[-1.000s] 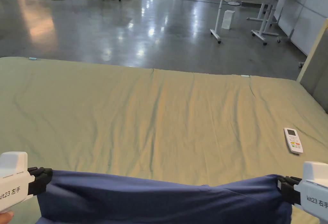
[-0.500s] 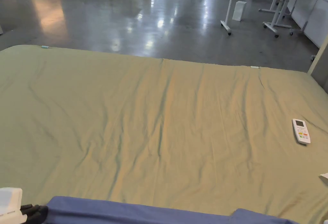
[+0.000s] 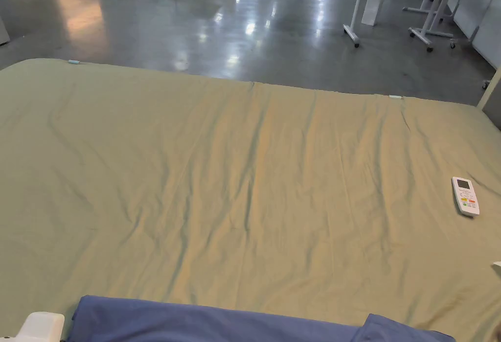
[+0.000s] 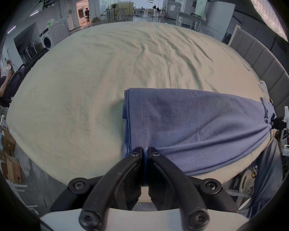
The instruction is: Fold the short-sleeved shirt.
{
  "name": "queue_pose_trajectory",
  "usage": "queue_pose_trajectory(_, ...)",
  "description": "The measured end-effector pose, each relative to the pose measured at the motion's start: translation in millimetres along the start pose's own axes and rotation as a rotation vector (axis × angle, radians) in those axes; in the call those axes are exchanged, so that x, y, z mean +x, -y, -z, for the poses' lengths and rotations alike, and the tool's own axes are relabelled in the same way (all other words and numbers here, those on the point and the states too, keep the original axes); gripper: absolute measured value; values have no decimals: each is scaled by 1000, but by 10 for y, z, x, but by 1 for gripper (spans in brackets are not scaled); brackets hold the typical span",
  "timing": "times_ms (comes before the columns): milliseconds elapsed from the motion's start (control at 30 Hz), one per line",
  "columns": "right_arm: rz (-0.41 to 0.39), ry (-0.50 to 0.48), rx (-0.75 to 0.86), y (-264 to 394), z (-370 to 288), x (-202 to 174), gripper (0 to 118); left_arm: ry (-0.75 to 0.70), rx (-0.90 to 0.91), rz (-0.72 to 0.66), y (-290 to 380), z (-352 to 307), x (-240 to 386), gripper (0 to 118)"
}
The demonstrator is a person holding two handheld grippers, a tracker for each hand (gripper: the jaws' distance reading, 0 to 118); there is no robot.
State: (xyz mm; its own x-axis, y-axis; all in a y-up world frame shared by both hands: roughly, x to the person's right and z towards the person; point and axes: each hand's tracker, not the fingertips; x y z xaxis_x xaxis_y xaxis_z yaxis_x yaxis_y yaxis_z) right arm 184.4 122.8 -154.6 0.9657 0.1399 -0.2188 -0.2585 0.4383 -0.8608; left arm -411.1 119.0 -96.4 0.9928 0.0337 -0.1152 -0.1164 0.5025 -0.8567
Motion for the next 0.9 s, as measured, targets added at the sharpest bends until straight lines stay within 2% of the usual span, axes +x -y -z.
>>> queue_pose_trajectory(67, -2, 11, 2, -24, -72, -4, 10, 3, 0, 3, -16, -49, -12, 9)
queue_pose_trajectory(133, -6, 60, 14, -99, -242, -46, 45, 15, 15, -29, -74, -124, -21, 25)
queue_pose_trajectory(200, -4, 116, 77, -202, -438, -71, 82, 16, 93, -64, -167, -234, 17, 54)
queue_pose_trajectory(233, 3, 126, 119, -235, -465, -58, 83, 14, 127, -71, -221, -276, 42, 61)
queue_pose_trajectory(433, 48, 155, 385, -686, -861, -246, 83, 8, 349, -47, -663, -493, 362, 62)
queue_pose_trajectory(500, 86, 132, 525, -821, -880, -332, 83, 7, 433, -44, -808, -554, 506, 62)
queue_pose_trajectory(667, 150, 90, 755, -1081, -1075, -665, 81, -39, 622, -8, -1027, -731, 849, 62)
queue_pose_trajectory(733, 146, 110, 852, -1150, -1127, -808, 71, -70, 702, 3, -1070, -835, 974, 62)
queue_pose_trajectory(767, 137, 119, 893, -1185, -1134, -890, 61, -82, 735, 9, -1090, -880, 1025, 62)
queue_pose_trajectory(833, 113, 186, 960, -1253, -1189, -1027, 26, -104, 780, 17, -1124, -928, 1063, 60)
queue_pose_trajectory(867, 85, 188, 1016, -1289, -1242, -1089, 19, -108, 802, 22, -1134, -964, 1090, 58)
queue_pose_trajectory(900, 125, 151, 983, -1304, -1255, -1146, 18, -120, 819, 20, -1142, -995, 1116, 54)
